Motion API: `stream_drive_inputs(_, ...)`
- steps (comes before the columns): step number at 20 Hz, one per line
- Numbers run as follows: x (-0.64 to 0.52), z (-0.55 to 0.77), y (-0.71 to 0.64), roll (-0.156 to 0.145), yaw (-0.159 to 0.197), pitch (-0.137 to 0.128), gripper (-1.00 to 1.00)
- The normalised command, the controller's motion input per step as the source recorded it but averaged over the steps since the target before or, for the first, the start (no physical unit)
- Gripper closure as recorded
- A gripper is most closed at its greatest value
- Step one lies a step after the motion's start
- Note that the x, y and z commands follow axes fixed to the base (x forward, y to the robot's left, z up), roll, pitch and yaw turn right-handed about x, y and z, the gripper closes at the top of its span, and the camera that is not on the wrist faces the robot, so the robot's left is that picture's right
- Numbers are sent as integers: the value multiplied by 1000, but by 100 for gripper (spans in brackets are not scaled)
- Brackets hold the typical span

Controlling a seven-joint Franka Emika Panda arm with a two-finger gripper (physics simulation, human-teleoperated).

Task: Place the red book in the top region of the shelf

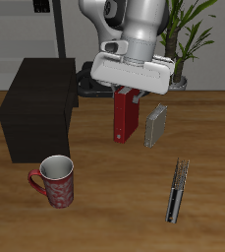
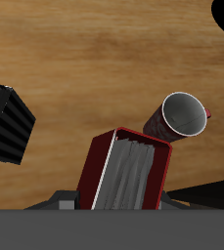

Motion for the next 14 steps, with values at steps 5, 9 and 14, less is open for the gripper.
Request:
stream_drive_inputs(5,-472,41,124,31,33,10,100)
stream_drive_inputs(9,-523,64,193,29,82,-38,100)
stream_drive_inputs(14,-398,72,107,-30,21,7,100)
